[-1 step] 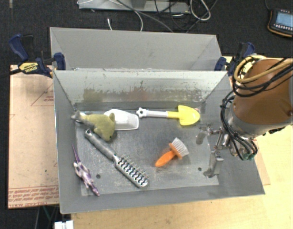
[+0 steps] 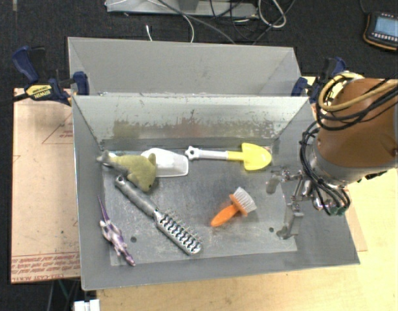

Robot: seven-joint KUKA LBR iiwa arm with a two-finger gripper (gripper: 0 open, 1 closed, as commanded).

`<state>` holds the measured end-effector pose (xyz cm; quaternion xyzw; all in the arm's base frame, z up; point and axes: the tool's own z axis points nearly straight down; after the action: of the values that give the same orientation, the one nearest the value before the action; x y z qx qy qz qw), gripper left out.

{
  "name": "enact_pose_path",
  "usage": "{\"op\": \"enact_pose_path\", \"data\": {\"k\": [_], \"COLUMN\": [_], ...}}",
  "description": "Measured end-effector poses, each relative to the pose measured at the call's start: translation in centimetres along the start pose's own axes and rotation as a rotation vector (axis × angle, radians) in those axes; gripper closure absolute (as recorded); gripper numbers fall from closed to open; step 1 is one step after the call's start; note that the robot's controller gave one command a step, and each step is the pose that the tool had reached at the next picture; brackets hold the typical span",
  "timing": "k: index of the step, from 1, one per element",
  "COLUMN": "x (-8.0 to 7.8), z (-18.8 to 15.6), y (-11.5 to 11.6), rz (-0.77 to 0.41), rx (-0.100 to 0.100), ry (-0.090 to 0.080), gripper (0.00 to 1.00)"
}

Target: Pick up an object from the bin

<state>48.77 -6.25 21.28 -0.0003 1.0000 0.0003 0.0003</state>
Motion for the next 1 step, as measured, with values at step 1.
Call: {"op": "enact_pose_path", "data": {"k": [1], "x": [-6.91], "z": [13.80], "y": [4.92], "rz": [-0.104], "rx": [-0.001], "ry": [-0.008], "gripper": [0.00]}}
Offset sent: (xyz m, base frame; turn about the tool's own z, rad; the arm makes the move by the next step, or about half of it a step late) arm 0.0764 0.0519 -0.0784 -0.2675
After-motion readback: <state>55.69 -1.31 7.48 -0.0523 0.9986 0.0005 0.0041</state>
